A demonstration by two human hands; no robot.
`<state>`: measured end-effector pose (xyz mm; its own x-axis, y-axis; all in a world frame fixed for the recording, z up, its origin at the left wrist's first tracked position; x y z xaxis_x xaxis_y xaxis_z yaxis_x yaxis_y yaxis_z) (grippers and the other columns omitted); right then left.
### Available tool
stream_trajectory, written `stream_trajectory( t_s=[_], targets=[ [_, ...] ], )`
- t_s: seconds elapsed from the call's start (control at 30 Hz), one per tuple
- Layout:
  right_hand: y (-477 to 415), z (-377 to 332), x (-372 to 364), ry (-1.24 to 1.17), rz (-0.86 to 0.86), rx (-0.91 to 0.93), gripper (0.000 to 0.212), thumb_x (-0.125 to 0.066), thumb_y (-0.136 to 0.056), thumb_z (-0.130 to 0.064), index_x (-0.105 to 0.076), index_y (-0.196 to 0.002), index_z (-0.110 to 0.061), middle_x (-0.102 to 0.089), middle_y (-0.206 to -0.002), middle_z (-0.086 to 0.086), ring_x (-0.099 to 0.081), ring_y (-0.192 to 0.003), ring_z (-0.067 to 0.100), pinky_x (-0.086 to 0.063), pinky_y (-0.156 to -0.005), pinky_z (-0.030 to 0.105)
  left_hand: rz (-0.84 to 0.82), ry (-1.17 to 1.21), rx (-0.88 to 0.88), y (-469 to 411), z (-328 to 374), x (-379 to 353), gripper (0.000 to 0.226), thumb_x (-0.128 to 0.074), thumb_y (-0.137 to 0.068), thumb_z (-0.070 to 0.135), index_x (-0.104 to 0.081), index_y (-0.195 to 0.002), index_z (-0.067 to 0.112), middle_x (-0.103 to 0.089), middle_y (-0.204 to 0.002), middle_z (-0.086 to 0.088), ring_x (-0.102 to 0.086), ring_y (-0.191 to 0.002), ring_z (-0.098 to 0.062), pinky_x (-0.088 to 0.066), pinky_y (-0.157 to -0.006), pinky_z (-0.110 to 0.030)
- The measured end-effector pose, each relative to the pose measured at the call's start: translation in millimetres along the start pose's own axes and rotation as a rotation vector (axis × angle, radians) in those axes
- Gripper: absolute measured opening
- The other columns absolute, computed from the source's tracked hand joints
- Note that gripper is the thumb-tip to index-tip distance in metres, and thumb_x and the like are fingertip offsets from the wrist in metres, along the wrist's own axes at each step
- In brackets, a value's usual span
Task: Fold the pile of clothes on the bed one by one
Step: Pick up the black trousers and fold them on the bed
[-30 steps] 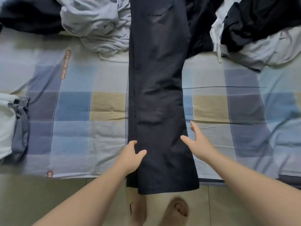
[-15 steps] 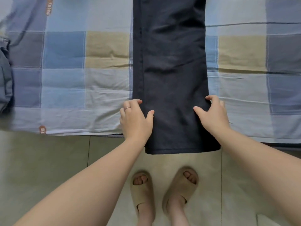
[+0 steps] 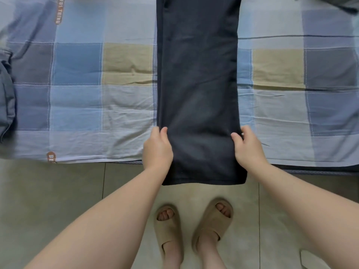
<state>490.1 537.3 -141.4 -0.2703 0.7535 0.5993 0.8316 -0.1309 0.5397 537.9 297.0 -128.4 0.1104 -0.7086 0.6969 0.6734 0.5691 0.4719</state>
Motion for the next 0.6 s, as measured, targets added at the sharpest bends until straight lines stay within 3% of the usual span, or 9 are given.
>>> stream_trajectory(
  t_s=[0.1, 0.23, 0.3, 0.37, 0.47, 0.53, 0.6],
  targets=[
    [2, 6, -15, 0.013, -0.081, -0.108, 0.013, -0.049, -0.103, -0.025, -0.050, -0.106, -0.012, -0.059, -0.106, 0.002, -0.056, -0.099, 0.026, -0.041, -0.081, 0.036, -0.060, -0.109, 0.068, -7, -22, 5, 0.038, -0.036, -0.107, 0.042, -0.044, -0.089, 0.010, -0.057, -0.084, -0.007, -0.052, -0.085, -0.036, -0.033, -0.068, -0.039],
    [7, 10, -15, -0.043, -0.107, -0.132, 0.018, -0.059, -0.097, -0.026, -0.051, -0.110, -0.018, -0.062, -0.103, -0.004, -0.060, -0.094, 0.017, -0.044, -0.076, 0.035, -0.212, -0.170, 0.004, -3, -35, 8, 0.033, -0.049, -0.103, 0.041, -0.050, -0.098, 0.009, -0.055, -0.086, 0.002, -0.052, -0.085, -0.026, -0.036, -0.068, -0.036],
    [11, 19, -14, 0.129, -0.073, -0.097, 0.018, -0.060, -0.097, -0.027, -0.053, -0.111, -0.016, -0.061, -0.103, -0.003, -0.059, -0.099, 0.023, -0.041, -0.077, 0.035, -0.184, -0.205, -0.010, 1, -44, 8, 0.024, -0.053, -0.102, 0.033, -0.050, -0.097, 0.011, -0.056, -0.094, -0.001, -0.054, -0.093, -0.029, -0.036, -0.071, -0.036],
    [17, 25, -13, 0.217, 0.034, -0.047, 0.027, -0.065, -0.093, -0.029, -0.052, -0.113, -0.018, -0.056, -0.111, -0.001, -0.055, -0.107, 0.025, -0.045, -0.085, 0.039, -0.102, -0.189, -0.039, 6, -48, 9, 0.020, -0.061, -0.098, 0.031, -0.050, -0.106, 0.017, -0.052, -0.115, -0.003, -0.053, -0.106, -0.028, -0.041, -0.082, -0.037],
    [23, 20, -14, 0.006, 0.022, -0.083, 0.057, -0.076, -0.085, -0.033, -0.044, -0.130, -0.019, -0.050, -0.123, -0.003, -0.053, -0.110, 0.016, -0.045, -0.096, 0.037, -0.126, -0.026, 0.010, 13, -42, 9, 0.056, -0.075, -0.087, 0.035, -0.043, -0.131, 0.020, -0.046, -0.131, 0.004, -0.053, -0.111, -0.018, -0.047, -0.095, -0.039],
    [23, 16, -15, -0.140, -0.120, -0.178, 0.050, -0.078, -0.084, -0.029, -0.048, -0.124, -0.020, -0.059, -0.111, -0.010, -0.060, -0.101, 0.013, -0.048, -0.089, 0.032, -0.218, 0.025, 0.066, 14, -41, 6, 0.056, -0.075, -0.087, 0.033, -0.043, -0.131, 0.019, -0.054, -0.120, 0.009, -0.055, -0.105, -0.017, -0.047, -0.089, -0.036],
    [26, 16, -15, -0.226, -0.247, -0.239, 0.026, -0.076, -0.087, -0.023, -0.061, -0.108, -0.021, -0.068, -0.102, -0.009, -0.066, -0.097, 0.015, -0.053, -0.088, 0.034, -0.296, -0.010, 0.105, 15, -42, 6, 0.040, -0.071, -0.090, 0.028, -0.054, -0.124, 0.016, -0.062, -0.112, 0.007, -0.059, -0.103, -0.020, -0.048, -0.087, -0.035]
  ],
)
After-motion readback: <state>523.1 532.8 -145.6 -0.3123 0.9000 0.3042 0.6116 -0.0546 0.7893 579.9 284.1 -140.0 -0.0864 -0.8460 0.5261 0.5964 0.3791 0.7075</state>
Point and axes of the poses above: each hand's wrist, its own y-axis away from the middle knuckle, its own x-axis out of the back of the hand, z = x × y, the point moved 2 cm from there along -y, towards the middle knuckle
